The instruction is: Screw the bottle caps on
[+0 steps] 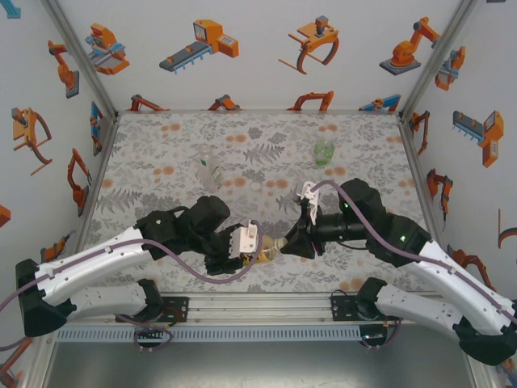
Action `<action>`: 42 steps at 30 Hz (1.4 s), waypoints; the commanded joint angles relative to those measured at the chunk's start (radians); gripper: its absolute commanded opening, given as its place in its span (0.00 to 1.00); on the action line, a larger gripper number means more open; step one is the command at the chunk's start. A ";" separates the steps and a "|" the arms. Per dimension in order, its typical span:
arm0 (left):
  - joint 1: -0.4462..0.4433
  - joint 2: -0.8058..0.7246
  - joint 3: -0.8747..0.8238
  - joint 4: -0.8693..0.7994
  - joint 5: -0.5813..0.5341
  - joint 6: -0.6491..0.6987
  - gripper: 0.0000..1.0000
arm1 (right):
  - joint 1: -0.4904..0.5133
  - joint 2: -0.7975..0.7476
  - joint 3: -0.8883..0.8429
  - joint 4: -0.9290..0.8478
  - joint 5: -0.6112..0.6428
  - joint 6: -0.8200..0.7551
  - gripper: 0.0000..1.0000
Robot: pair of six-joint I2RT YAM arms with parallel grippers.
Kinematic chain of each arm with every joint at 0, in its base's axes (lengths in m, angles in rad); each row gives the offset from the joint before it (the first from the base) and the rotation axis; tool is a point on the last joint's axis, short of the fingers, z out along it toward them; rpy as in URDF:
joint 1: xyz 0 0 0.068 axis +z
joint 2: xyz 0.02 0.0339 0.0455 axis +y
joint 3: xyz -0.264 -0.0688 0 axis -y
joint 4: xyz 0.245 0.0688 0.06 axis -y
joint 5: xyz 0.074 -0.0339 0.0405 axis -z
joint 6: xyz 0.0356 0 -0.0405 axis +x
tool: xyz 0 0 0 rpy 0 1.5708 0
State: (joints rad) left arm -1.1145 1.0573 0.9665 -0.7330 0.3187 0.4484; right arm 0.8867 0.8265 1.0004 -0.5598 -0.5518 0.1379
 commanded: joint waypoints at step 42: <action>-0.026 0.006 -0.025 0.175 0.028 -0.020 0.00 | 0.009 0.028 0.168 -0.197 0.347 0.823 0.65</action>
State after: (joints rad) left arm -1.1374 1.0611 0.9394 -0.5800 0.3153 0.4305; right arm 0.8890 0.8627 1.1332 -0.7204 -0.2325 1.0508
